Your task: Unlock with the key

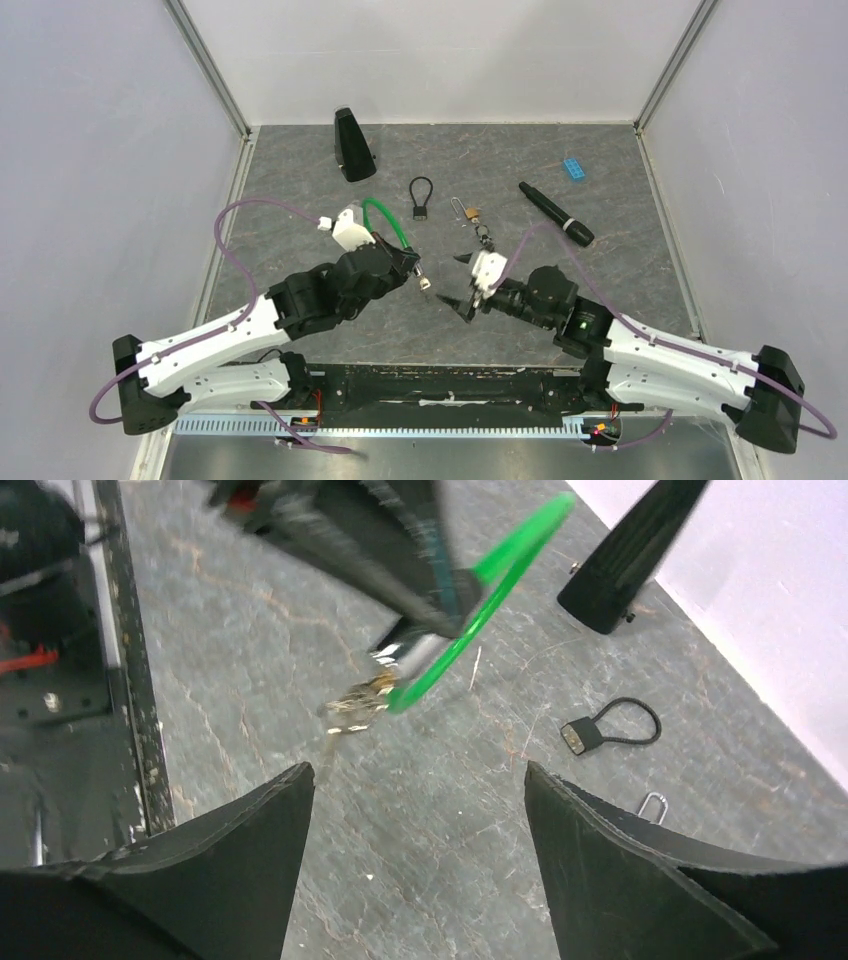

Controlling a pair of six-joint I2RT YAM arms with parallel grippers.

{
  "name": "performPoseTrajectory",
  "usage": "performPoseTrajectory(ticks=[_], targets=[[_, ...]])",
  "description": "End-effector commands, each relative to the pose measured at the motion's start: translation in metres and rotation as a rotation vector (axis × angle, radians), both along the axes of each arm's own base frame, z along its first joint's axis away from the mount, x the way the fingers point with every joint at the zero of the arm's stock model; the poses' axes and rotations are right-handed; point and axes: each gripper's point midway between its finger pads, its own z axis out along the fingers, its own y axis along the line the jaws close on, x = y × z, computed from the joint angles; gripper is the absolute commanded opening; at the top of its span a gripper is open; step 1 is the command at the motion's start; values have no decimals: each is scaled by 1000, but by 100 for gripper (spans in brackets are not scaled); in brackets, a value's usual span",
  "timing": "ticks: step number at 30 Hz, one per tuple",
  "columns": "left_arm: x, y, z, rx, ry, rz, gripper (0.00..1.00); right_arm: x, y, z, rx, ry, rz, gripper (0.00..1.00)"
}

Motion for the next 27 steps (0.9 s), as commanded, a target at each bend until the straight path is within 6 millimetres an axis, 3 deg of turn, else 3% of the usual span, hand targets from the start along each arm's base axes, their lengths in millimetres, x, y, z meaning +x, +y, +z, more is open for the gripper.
performPoseTrajectory(ticks=[1,10,21,27], targets=[[17,3,23,55,-27,12,2,4,7,11,-175,-283,-38,78],[28,-10,19,36,14,-53,2,-5,14,6,-331,-519,-133,72],[23,-19,17,2,37,-100,2,-12,30,1,-375,-611,-87,52],[22,-22,20,-11,36,-119,2,-11,37,-6,-411,-624,-74,49]])
